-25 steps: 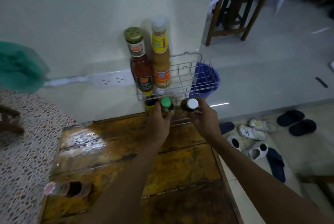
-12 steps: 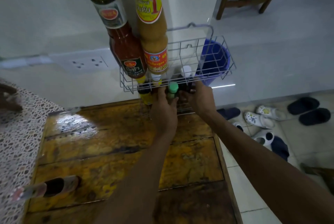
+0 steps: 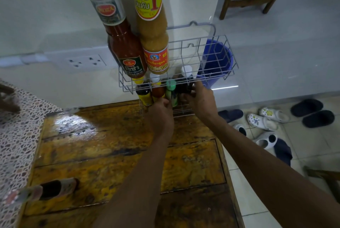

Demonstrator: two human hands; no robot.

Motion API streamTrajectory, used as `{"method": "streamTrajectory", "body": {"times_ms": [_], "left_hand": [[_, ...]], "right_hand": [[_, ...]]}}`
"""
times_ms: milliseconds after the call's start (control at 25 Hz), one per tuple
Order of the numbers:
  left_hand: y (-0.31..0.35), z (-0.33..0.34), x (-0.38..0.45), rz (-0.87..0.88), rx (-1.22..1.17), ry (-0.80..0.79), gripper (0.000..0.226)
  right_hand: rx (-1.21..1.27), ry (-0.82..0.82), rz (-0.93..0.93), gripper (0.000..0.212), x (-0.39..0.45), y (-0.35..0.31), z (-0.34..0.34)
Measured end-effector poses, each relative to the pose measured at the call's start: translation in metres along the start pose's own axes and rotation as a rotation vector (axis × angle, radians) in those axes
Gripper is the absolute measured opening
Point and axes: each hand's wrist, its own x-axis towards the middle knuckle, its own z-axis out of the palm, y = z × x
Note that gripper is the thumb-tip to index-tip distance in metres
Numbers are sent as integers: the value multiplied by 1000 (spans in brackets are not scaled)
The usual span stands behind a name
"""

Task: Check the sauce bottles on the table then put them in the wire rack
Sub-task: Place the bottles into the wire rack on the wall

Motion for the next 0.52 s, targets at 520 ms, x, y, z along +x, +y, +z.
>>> {"method": "streamTrajectory", "body": {"times_ms": [520], "left_hand": [[9, 2, 16, -170, 115, -106, 22]], "right_hand": [[-59, 31, -1, 52, -1, 3, 2]]}}
